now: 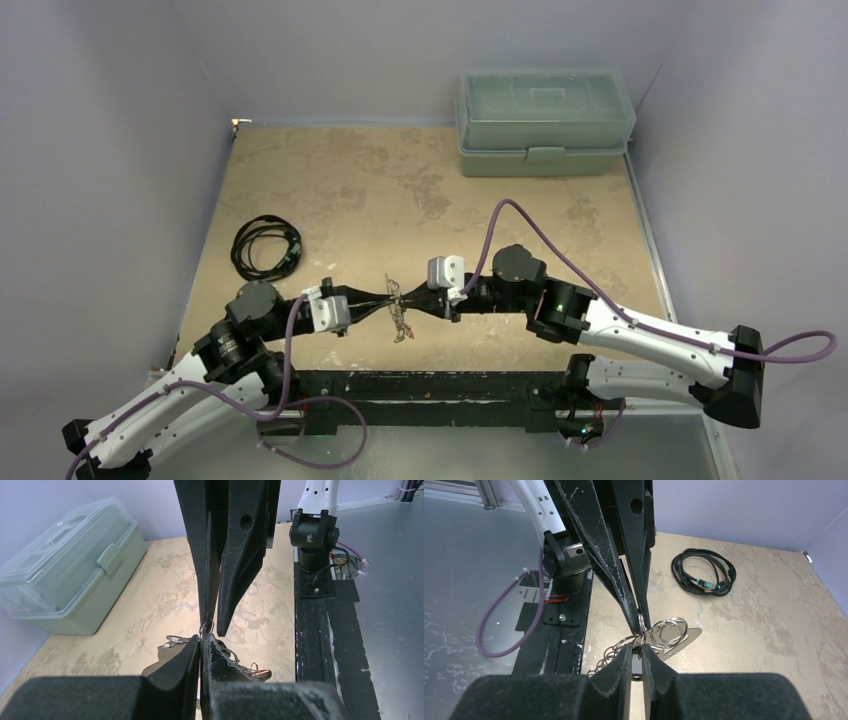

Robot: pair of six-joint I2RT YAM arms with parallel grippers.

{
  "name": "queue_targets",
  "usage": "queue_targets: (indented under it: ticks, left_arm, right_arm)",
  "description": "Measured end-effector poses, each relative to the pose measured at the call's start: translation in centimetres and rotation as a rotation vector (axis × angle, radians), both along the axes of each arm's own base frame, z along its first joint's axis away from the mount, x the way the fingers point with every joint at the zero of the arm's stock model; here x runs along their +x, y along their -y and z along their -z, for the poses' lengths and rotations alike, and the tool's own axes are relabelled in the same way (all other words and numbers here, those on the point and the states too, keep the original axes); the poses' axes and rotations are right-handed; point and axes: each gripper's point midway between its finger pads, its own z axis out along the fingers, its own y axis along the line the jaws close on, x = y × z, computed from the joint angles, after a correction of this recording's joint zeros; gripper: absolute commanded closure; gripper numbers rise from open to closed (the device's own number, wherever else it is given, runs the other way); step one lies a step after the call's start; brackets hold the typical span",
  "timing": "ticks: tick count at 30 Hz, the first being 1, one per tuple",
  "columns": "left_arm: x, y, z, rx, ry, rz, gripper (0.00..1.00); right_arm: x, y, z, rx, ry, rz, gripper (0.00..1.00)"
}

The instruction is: Put the keys on the keyring

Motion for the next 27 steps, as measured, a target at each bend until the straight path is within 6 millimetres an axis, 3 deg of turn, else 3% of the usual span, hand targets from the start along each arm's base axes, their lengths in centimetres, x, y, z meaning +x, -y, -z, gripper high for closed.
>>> queue_targets:
  ticks: [3,27]
  left_arm:
    - [0.0,0.0,0.0,0.000,-0.001,0.000,1.00]
    - [0.1,-0.2,-2.1,-0.125,-0.004,-0.003,1.00]
  right_arm:
    - [0.0,-0.1,0.2,-0.005,-0.003,0.001,1.00]
    - [0.2,-0.1,-1.6,0.063,0.011,0.012,1.00]
